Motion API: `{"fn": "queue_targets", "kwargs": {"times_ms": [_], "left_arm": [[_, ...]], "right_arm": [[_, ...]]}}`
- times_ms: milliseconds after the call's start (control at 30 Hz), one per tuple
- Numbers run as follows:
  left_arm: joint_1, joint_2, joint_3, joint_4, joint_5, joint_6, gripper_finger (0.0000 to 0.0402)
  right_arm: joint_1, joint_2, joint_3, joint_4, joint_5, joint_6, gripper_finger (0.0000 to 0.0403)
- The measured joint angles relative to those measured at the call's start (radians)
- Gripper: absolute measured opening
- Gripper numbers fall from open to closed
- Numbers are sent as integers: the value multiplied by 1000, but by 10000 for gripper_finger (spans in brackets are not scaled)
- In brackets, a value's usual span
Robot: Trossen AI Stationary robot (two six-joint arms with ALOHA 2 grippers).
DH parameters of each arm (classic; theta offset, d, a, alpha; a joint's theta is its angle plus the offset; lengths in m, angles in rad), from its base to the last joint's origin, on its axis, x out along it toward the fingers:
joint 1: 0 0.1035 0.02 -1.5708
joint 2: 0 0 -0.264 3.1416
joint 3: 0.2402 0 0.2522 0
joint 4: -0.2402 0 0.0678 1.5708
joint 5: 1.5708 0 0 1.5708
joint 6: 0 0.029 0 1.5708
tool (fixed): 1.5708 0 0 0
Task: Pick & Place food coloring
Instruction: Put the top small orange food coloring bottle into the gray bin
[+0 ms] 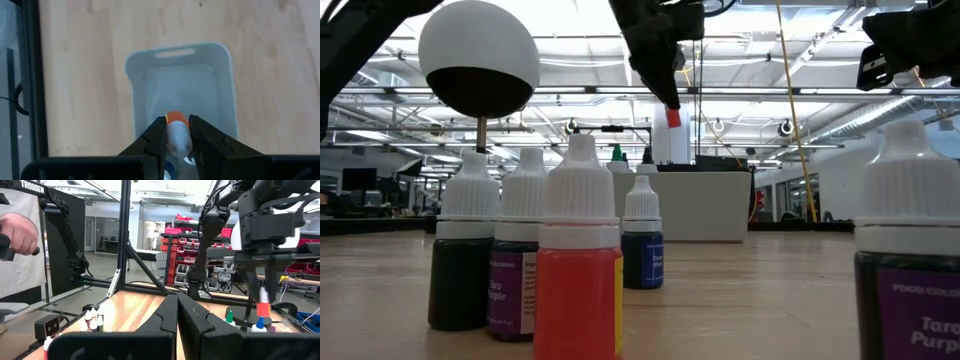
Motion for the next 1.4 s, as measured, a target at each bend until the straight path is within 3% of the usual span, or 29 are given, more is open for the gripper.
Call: {"fn": "queue_targets", "kwargs": {"times_ms": [467,833,1400], "left_arm": [[43,1,0,58,-13,-2,75],[0,131,-1,120,-33,31,74],[2,204,0,177,-24,43,74]], "right_arm": [[0,0,0,-1,0,22,0],[0,10,0,-9,1,26,0],[0,17,0,-5,3,23,0]]}}
